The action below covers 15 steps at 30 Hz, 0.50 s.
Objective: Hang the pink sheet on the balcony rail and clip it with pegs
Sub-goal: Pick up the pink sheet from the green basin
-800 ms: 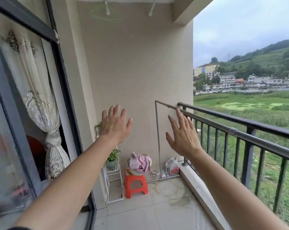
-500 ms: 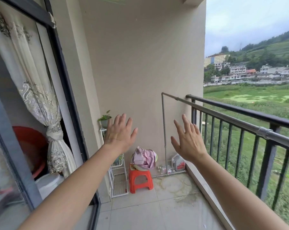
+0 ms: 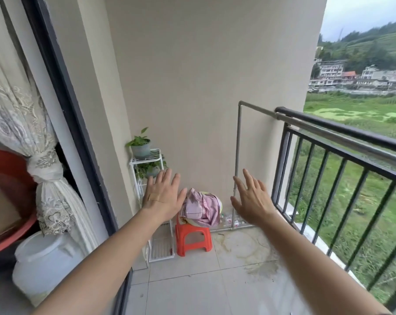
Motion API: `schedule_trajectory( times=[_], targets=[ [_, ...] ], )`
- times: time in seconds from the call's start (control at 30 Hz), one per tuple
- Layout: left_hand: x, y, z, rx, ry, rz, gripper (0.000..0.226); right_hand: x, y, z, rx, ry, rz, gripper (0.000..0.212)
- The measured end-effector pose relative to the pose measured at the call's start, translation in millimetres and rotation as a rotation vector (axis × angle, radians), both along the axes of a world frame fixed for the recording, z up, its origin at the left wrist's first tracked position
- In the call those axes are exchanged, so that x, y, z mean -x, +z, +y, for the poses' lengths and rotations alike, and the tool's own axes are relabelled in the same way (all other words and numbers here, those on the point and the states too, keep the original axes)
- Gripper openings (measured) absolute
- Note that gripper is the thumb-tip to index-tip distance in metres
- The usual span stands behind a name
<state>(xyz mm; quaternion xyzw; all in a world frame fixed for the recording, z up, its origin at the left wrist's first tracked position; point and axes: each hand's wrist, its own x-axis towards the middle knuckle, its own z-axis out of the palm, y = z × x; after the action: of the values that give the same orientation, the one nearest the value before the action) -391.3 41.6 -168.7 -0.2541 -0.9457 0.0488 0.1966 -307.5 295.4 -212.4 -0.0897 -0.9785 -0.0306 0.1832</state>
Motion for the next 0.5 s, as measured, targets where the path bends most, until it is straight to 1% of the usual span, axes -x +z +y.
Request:
schedule_trajectory(
  times=[0.1,0.2,0.3,0.5],
  targets=[
    [49,-26,13,0.044,0.029,-0.075,0.067,42,-17,17,-0.009,0.014,-0.043,0.068],
    [95,-53,34,0.064,0.039,-0.147,0.066,84,-38,42,0.007,0.009,-0.096,0.066],
    [147,-81,64,0.090,0.042,-0.185,0.057,135,-60,75,0.010,0.016,-0.146,0.066],
    [255,-104,136,0.062,0.081,-0.262,0.057,258,-75,155,0.036,0.035,-0.182,0.067]
  ],
)
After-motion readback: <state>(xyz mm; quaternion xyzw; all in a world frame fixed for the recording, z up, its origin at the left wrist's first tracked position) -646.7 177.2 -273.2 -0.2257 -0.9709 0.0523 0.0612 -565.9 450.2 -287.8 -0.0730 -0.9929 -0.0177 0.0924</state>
